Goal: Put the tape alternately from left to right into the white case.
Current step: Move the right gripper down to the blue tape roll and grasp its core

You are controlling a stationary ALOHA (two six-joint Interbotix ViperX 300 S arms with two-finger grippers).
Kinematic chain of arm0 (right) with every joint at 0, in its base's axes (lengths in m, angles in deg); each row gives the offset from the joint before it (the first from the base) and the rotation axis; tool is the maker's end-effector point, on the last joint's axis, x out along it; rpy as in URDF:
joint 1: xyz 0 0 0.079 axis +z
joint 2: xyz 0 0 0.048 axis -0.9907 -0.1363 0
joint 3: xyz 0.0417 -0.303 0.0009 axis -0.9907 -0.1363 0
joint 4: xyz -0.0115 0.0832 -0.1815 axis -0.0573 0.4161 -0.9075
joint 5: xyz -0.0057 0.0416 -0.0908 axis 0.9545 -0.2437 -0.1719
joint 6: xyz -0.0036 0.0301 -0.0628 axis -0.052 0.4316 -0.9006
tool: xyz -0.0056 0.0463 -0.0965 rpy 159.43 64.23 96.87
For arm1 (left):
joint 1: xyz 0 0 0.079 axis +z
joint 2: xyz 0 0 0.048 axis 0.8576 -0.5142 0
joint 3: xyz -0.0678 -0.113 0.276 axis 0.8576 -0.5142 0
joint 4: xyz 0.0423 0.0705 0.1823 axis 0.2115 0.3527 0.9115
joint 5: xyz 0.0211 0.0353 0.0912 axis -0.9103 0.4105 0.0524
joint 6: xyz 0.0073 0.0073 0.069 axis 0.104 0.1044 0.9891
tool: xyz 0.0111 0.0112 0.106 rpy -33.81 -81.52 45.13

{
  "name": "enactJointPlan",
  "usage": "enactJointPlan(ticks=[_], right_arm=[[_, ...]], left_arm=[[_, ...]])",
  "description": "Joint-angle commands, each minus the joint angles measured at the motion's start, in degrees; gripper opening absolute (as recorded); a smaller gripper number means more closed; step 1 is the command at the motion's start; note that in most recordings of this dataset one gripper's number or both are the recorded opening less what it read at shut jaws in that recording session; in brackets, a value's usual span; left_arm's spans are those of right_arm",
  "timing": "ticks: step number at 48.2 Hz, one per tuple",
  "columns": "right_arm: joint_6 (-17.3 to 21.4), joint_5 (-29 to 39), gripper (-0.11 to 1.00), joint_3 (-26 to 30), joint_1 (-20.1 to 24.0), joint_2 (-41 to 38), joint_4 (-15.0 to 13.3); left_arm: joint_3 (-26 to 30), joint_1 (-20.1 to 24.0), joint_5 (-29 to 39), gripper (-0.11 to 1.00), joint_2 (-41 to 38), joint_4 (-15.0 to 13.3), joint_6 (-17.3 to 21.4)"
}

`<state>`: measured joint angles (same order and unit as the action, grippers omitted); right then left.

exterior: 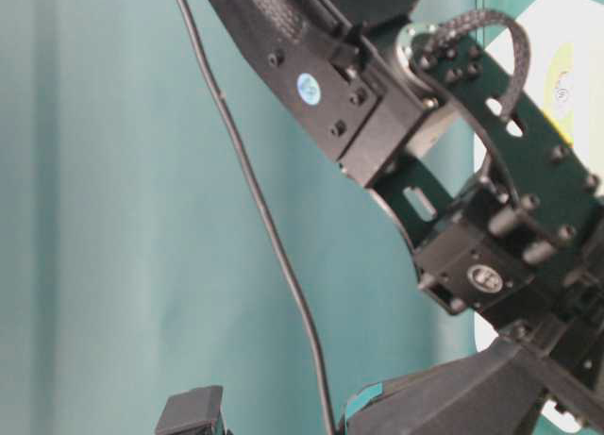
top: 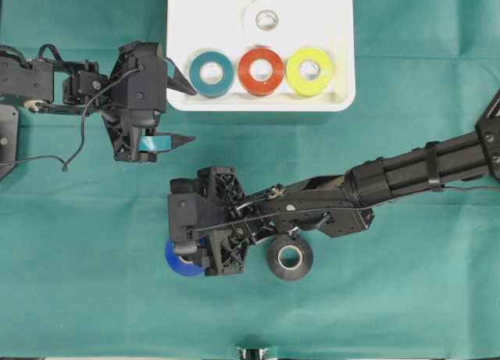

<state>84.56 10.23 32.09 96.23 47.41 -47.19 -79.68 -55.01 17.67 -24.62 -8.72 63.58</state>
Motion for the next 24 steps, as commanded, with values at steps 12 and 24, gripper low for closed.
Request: enactJointPlan(ticks=[12,24], right_arm=[[0.1,-0.4,0.03,1.0,0.1,1.6,-0.1],[0.2,0.0,0.03,0.4,0.2,3.2,-0.2]], left_arm=[[0.6,-0.1,-0.4,0.95,0.6,-0.1,-0.1],[0.6,-0.1,-0.4,0.95,0.6,-0.1,-0.1]])
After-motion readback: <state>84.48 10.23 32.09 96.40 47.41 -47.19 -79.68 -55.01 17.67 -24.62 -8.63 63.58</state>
